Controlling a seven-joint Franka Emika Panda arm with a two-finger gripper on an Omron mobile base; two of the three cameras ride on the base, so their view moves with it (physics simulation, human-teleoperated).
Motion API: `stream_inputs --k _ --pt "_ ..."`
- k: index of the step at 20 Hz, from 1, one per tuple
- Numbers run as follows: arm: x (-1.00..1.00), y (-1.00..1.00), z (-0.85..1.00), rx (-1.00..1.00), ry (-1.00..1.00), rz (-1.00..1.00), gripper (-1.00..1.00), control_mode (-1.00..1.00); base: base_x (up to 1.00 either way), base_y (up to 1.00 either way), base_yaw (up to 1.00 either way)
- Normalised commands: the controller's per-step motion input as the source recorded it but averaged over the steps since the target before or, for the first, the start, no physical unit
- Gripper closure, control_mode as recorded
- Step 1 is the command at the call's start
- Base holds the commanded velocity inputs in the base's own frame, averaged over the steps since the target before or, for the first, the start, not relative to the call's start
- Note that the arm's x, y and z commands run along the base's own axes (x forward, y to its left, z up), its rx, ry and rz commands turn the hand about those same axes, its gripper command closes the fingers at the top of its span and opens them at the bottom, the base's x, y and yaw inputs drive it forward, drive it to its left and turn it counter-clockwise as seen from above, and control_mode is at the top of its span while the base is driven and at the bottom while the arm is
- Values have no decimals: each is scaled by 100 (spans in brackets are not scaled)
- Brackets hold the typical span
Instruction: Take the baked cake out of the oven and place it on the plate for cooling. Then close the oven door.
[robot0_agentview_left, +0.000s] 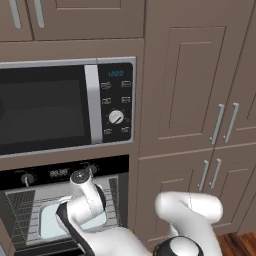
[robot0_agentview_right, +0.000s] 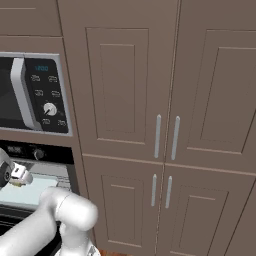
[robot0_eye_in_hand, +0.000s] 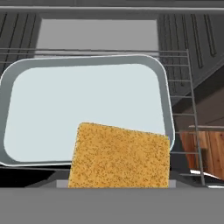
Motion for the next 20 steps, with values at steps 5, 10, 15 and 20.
stream_inputs --k 5,10,15,20 --pt "-36 -25 50 0 0 4 100 -100 0 0 0" --pt "-34 -24 46 0 0 0 100 -100 0 0 0" --pt "-35 -20 46 0 -5 0 100 -100 0 0 0" --pt "-29 -26 40 0 -8 0 100 -100 0 0 0"
